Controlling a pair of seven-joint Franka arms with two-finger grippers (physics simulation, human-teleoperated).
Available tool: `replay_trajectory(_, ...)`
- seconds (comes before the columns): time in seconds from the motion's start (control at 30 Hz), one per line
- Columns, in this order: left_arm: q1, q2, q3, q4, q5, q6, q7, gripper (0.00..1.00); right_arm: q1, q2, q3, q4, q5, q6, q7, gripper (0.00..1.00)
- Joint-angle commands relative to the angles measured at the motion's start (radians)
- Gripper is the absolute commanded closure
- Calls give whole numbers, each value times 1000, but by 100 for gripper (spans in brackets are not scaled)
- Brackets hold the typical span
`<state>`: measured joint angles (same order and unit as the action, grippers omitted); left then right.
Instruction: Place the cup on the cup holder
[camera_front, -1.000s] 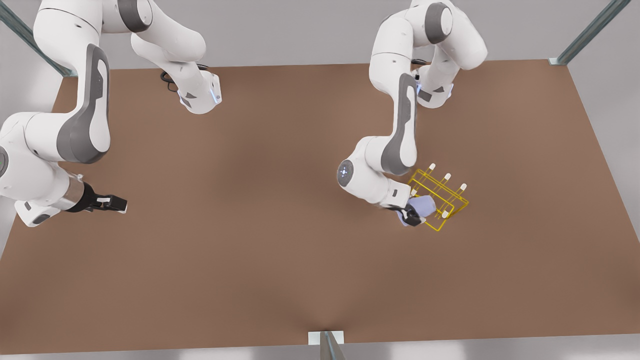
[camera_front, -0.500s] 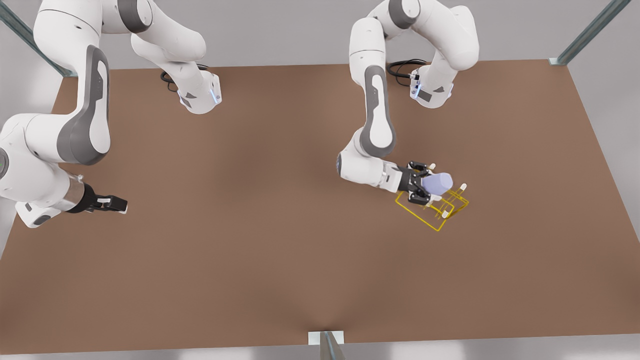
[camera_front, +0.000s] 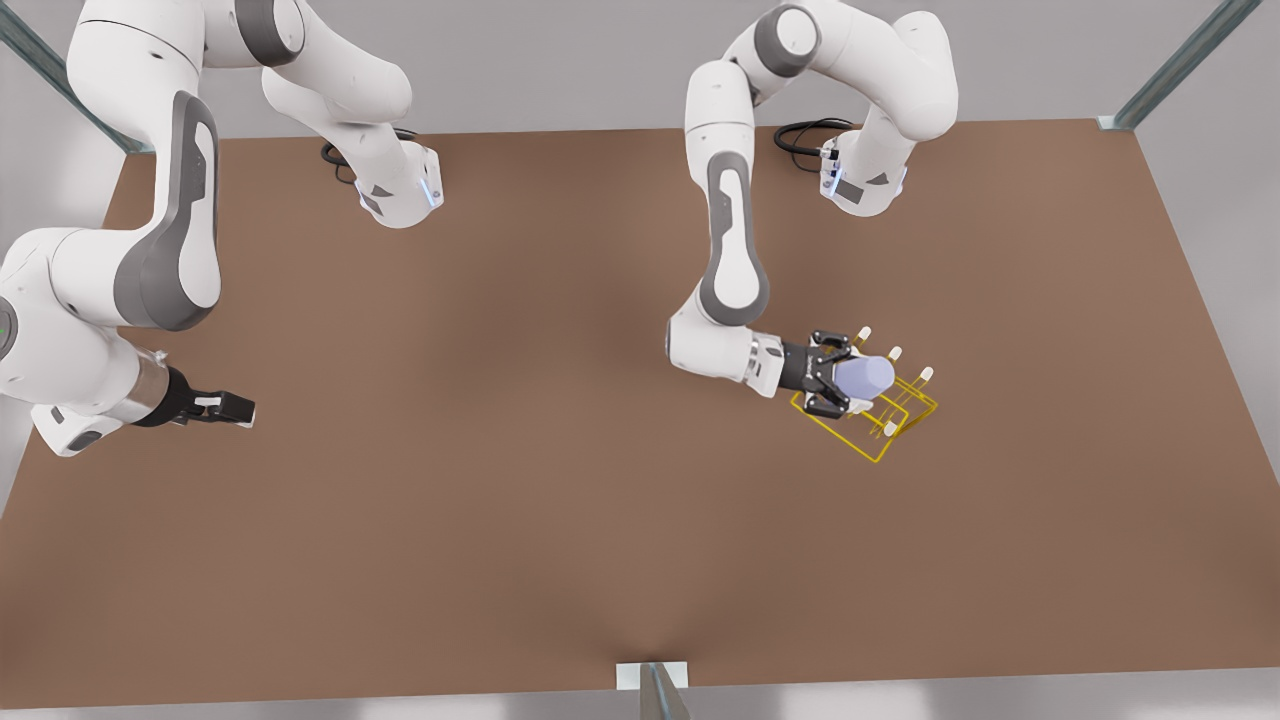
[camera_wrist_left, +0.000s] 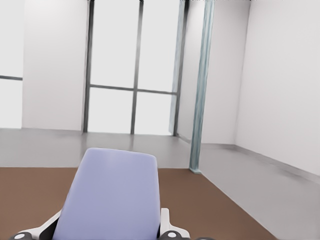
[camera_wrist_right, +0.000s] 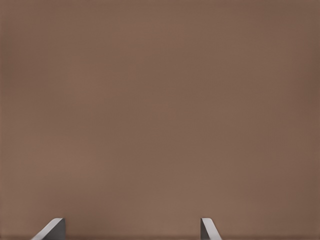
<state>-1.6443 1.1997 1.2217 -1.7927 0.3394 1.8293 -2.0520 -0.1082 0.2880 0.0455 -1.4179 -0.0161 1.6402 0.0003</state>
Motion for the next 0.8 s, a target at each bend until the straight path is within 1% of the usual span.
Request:
replay_trajectory(0.0, 0, 9, -1, -5, 0, 33, -103, 29, -1, -1, -1, 0, 1, 0, -3, 0)
replay_trajectory(0.33, 0, 44, -22, -20, -19, 41, -142, 29, -7, 0, -1, 0, 1, 0, -5, 0)
replay_trajectory(0.7, -54, 52, -50, -27, -80, -2, -145, 29, -19, 0, 1, -1, 1, -2, -5, 0)
replay_trajectory(0.73, -54, 54, -56, -27, -82, -2, -146, 22, -19, 0, 1, -1, 1, -2, -5, 0)
replay_trajectory(0.77, -54, 57, -56, -27, -82, -2, -146, 0, -19, 0, 1, -1, 1, -2, -5, 0)
